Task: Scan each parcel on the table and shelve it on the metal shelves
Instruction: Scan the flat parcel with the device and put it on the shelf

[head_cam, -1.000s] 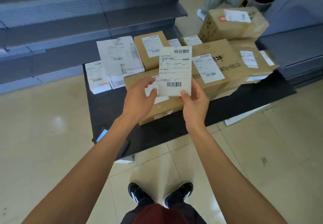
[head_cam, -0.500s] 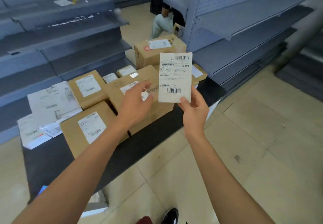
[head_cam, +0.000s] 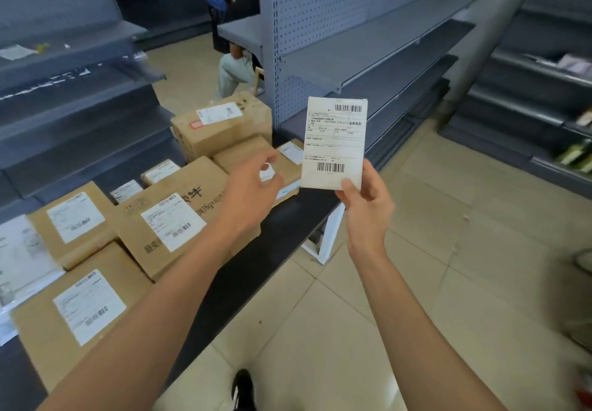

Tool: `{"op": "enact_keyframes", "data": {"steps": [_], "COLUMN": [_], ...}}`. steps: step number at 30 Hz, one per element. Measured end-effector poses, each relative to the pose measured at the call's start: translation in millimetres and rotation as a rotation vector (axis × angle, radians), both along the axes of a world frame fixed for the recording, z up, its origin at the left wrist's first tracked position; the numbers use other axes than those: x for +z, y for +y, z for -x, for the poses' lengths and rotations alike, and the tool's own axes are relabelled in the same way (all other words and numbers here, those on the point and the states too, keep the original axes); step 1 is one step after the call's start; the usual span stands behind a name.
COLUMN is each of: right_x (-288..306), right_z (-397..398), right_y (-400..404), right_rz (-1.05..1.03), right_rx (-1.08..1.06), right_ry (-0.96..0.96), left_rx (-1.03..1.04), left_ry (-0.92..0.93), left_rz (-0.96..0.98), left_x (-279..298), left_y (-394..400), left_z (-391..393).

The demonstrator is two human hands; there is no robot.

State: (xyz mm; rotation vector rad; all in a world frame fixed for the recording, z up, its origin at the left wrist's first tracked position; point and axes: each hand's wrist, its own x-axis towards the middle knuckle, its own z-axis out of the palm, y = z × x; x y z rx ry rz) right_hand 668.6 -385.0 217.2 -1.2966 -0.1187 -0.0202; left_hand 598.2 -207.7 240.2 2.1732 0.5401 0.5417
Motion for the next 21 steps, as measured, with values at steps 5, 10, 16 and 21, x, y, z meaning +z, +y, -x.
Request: {"op": "enact_keyframes", "data": {"steps": [5,10,16,21], "right_x": [1.8,8.5,16.1,19.8], "right_z": [-43.4,-97.6,-152.1,-183.9], "right_y": [-2.1,8.0,18.4,16.4], "right_rz": [-0.004,-0.008,-0.026,-0.059], "right_rx": [-0.062,-0.113,-0.190,-0.248], "right_ry": [-0.019,-0.054,-0.067,-0.049], "left_rx": [-0.095,-0.180,-0.256,-0.321], "left_ry": [-0.040,-0.064,-0.112,-0.126], "left_rz": [0.025,0.040,0.047,0.033], "left_x": [-9.6,-9.6,1.5,2.0], "left_y": [8.6,23.7,35.5,35.6], "left_z": [-61.5,-128.2,-199.2,-238.7]}}
